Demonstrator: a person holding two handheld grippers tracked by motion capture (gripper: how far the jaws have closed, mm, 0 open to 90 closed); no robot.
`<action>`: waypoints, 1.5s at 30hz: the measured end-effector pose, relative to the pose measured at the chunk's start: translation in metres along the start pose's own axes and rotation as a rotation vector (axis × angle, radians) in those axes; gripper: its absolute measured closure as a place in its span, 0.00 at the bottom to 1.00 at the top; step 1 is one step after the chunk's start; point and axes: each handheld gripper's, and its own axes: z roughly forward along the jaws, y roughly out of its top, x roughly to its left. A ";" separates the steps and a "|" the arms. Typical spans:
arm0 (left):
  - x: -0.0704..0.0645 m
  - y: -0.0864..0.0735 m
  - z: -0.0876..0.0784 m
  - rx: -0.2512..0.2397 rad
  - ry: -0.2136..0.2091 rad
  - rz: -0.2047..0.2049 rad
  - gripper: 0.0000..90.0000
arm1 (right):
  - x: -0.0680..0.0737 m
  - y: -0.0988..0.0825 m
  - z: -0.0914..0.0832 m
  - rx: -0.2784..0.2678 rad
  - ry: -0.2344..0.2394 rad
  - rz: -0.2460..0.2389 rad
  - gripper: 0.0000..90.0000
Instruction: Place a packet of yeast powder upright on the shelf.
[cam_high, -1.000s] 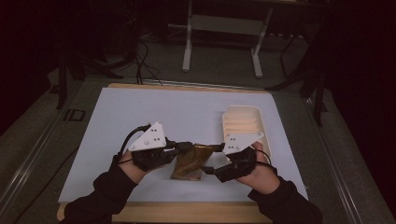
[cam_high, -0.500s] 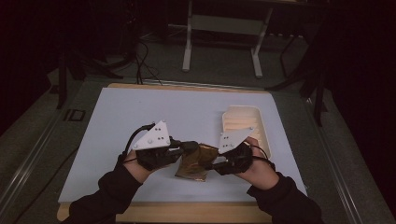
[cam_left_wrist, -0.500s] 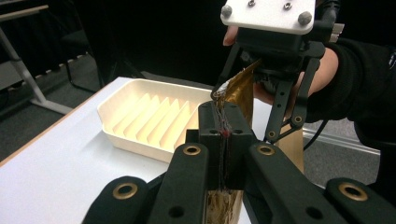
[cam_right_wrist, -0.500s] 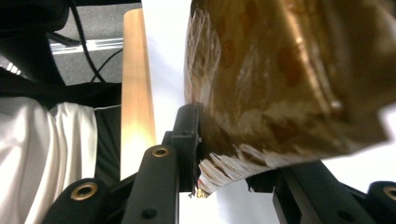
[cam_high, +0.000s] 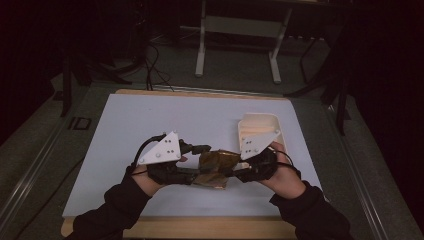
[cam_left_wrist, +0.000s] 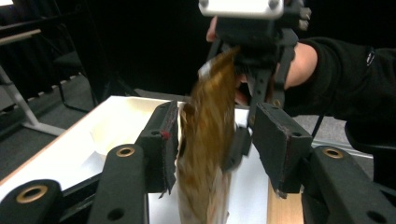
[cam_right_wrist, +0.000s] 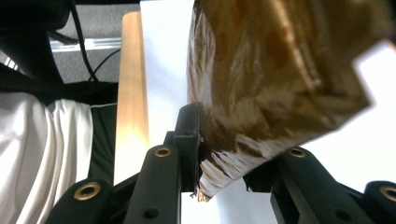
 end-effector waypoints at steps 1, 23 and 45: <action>0.000 0.000 -0.001 -0.009 -0.007 -0.009 0.50 | -0.002 0.000 -0.003 -0.002 0.000 -0.008 0.79; 0.001 -0.056 -0.007 0.009 -0.039 -0.132 0.02 | -0.035 -0.003 -0.082 -0.075 -0.140 -0.075 0.79; 0.003 -0.124 -0.032 0.068 0.054 -0.246 0.02 | -0.068 -0.087 -0.103 0.021 -0.133 0.008 0.79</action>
